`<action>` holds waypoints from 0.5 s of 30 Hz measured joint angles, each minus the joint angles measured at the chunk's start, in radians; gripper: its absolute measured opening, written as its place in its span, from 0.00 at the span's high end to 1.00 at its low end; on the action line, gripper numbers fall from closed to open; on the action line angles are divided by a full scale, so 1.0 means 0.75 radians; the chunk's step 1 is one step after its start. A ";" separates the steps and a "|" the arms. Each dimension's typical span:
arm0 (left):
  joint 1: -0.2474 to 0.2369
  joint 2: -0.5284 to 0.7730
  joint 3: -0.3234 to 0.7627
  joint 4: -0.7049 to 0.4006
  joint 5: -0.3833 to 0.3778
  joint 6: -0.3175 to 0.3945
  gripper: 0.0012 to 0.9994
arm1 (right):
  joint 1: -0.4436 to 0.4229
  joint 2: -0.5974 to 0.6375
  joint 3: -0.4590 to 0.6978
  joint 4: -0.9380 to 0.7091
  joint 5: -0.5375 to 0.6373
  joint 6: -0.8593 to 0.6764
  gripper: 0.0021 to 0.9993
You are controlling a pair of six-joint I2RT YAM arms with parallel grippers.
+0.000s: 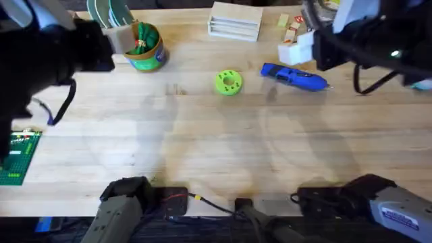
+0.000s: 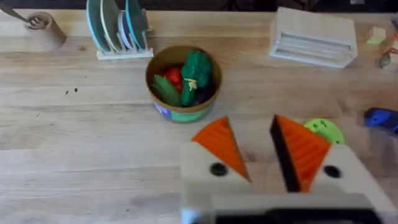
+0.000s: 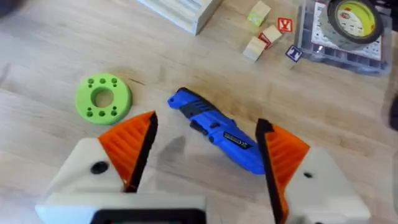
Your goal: Pick up the gripper from the table and insert it into the empty holder that is missing its gripper. Then pick up a screw, insert it into the mounting hole, and use the screwdriver to tighten it. Finally, clean up the table by picking up the vegetable and placing it into the bucket.
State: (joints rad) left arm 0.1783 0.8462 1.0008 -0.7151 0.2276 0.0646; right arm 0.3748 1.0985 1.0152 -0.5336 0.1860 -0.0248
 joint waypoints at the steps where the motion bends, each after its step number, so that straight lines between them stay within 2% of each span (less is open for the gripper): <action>1: 0.000 -0.029 0.000 -0.030 0.017 0.016 0.79 | 0.000 0.000 0.041 -0.044 0.000 0.015 0.01; 2: 0.000 -0.062 0.000 -0.067 0.035 0.033 0.94 | 0.000 -0.005 0.080 -0.088 -0.001 0.038 0.01; 3: 0.000 -0.088 0.000 -0.096 0.054 0.045 0.98 | 0.000 -0.012 0.104 -0.112 -0.003 0.057 0.01; 6: 0.000 -0.169 0.000 -0.177 0.115 0.068 1.00 | 0.000 -0.052 0.138 -0.134 -0.017 0.116 0.01; 7: 0.000 -0.197 0.000 -0.198 0.132 0.080 0.87 | 0.000 -0.065 0.142 -0.135 -0.021 0.133 0.01; 12: 0.000 -0.286 0.001 -0.229 0.178 0.084 0.09 | 0.000 -0.092 0.145 -0.140 -0.031 0.173 0.01; 13: 0.000 -0.293 0.001 -0.229 0.184 0.085 0.03 | 0.000 -0.092 0.145 -0.142 -0.031 0.176 0.01; 15: 0.000 -0.296 0.001 -0.229 0.191 0.084 0.01 | 0.000 -0.092 0.145 -0.144 -0.031 0.180 0.01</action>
State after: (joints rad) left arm 0.1783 0.6241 1.0016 -0.8871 0.3711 0.1280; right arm 0.3748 1.0298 1.1236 -0.6417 0.1627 0.1098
